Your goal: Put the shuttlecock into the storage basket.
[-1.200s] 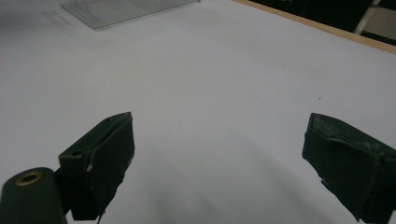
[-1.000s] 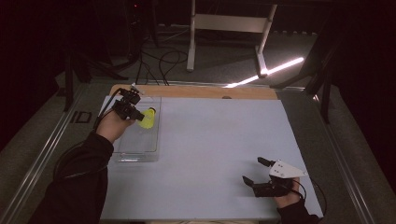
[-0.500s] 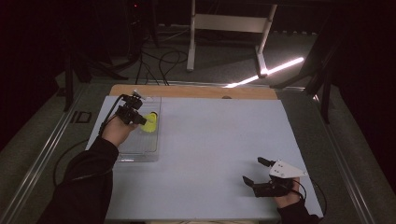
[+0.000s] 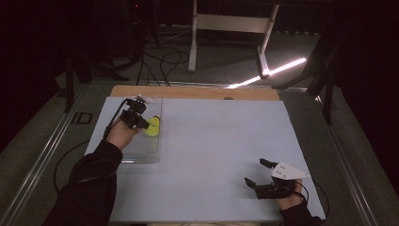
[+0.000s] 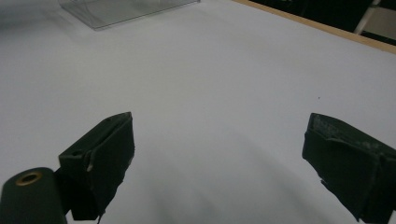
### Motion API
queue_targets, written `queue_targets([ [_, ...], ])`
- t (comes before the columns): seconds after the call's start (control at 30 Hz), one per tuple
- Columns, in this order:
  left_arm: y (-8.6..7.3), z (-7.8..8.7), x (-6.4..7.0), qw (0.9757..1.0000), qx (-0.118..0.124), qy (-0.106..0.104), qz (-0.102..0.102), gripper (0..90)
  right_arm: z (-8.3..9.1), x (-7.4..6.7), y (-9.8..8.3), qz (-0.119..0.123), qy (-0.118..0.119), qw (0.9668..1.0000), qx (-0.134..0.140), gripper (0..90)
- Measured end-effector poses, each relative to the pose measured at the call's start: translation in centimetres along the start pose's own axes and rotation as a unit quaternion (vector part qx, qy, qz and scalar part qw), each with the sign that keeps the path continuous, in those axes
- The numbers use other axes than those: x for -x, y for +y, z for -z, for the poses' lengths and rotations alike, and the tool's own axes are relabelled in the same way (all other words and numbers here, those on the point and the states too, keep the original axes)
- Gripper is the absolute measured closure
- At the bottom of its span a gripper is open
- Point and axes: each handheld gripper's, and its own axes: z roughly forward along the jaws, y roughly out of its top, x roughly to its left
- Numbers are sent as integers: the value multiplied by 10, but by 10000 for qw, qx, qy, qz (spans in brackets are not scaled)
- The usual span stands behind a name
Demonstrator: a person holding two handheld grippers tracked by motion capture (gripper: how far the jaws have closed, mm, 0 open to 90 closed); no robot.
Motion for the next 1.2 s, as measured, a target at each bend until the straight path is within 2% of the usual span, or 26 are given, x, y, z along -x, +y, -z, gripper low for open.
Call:
queue_targets([
  [0.03,0,-2,0,10000,-89,-24,-36,900,0,0,0,1,1,10000,0,93],
  [0.27,-2,-7,1,9999,-160,-20,-44,896,0,0,0,-7,5,10000,-5,94],
  [0.43,-3,-12,1,9992,-374,-101,-121,877,0,0,0,-6,1,10000,-7,94],
  [0.47,-3,-12,2,9989,-434,-144,-129,832,0,0,0,-10,0,10000,-10,94],
  [0.5,-3,-12,2,9989,-434,-144,-129,732,0,0,0,-10,0,10000,-10,94],
  [0.53,-2,-11,3,9982,-539,-192,-194,732,0,0,0,-8,0,10000,-9,94],
  [0.57,-2,-10,5,9981,-569,-112,-226,598,0,0,0,-10,-2,10000,-12,94],
  [0.63,-1,-7,7,9980,-585,-51,-222,435,0,0,0,-7,0,10000,-13,94],
  [0.67,0,-5,8,9980,-589,-61,-211,384,0,0,0,-10,-2,10000,-14,94],
  [0.7,1,-3,8,9982,-566,-7,-208,384,0,0,0,-10,-2,10000,-14,94],
  [0.73,2,0,9,9985,-512,53,-210,289,0,0,0,-6,-1,10000,-15,94],
  [0.77,2,2,9,9986,-491,74,-192,289,0,0,0,-6,-1,10000,-15,94],
  [0.8,3,7,9,9989,-421,151,-162,198,0,-1,0,-7,-5,10000,-13,94],
  [1.0,4,18,11,9994,-296,132,-128,43,0,0,0,-1,-12,10000,-15,94],
  [1.03,4,20,11,9995,-279,-7,-158,43,0,0,0,-1,-12,10000,-15,94],
  [1.07,5,23,11,9996,-230,-20,-169,7,0,-1,1,-5,-9,10000,-11,94],
  [1.1,5,23,12,9996,-222,-31,-178,7,1,-1,1,-1,-9,10000,-7,94],
  [1.13,4,26,13,9996,-146,-130,-216,0,1,-1,1,-2,-11,10000,-6,94],
  [1.2,4,27,14,9995,-156,-137,-254,0,1,-1,1,-2,-12,10000,-8,94],
])
